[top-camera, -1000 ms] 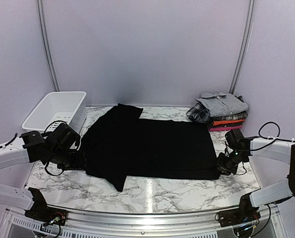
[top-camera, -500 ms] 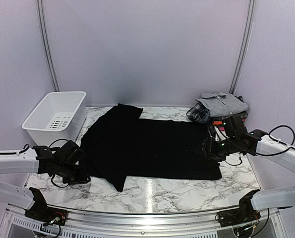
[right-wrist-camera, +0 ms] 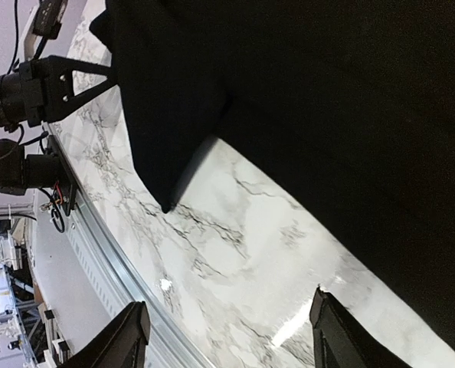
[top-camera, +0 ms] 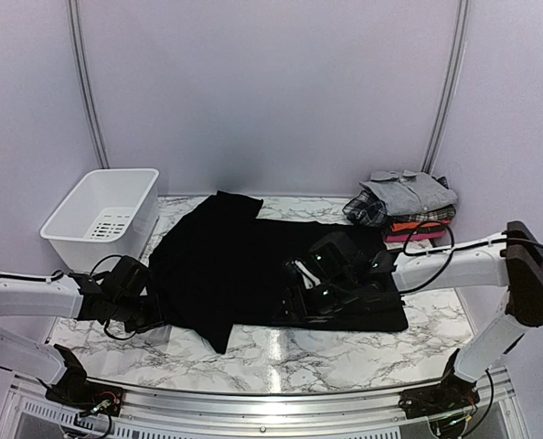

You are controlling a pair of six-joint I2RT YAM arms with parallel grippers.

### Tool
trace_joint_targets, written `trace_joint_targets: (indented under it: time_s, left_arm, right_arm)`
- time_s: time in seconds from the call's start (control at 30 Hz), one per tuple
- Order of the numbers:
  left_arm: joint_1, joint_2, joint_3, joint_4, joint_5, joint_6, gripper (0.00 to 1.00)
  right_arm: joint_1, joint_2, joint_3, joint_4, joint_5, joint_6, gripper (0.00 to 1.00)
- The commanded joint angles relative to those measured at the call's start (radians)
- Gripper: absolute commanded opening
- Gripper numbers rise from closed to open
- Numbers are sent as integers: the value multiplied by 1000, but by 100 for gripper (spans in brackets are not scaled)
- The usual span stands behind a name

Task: Fold and stack the mixed laundry pile
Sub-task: Adjust the 1/3-folded T-shirt at the center of the board.

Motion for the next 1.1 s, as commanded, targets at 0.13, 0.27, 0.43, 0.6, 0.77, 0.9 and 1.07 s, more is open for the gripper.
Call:
trace_joint_targets:
  time_s: [0.13,0.27,0.43,0.6,0.77,0.9,1.07]
  left_arm:
    - [11,24,-54,99,20,-1,22]
    - [10,-21,-57,58,18,-4,10]
    - [11,-36,-60,34,0,-13,0]
    - [11,-48,-50,28,-12,-9,0]
    - [11,-119,4,-69,8,-5,0]
    - [12,-210,48,-195,1,-17,0]
    - [15,-218,121,-261,20,-8,0]
  right_arm:
    - [172,226,107,275,20,78,68]
    - [226,337,165,332,35,105,68]
    - [258,406,199,350,83,131,68]
    - [266,461,237,354,141,142,53]
    - [266,457,244,393,101,157,6]
    - [263,359,209,445,105,173,0]
    - [224,296,202,476,85,188,0]
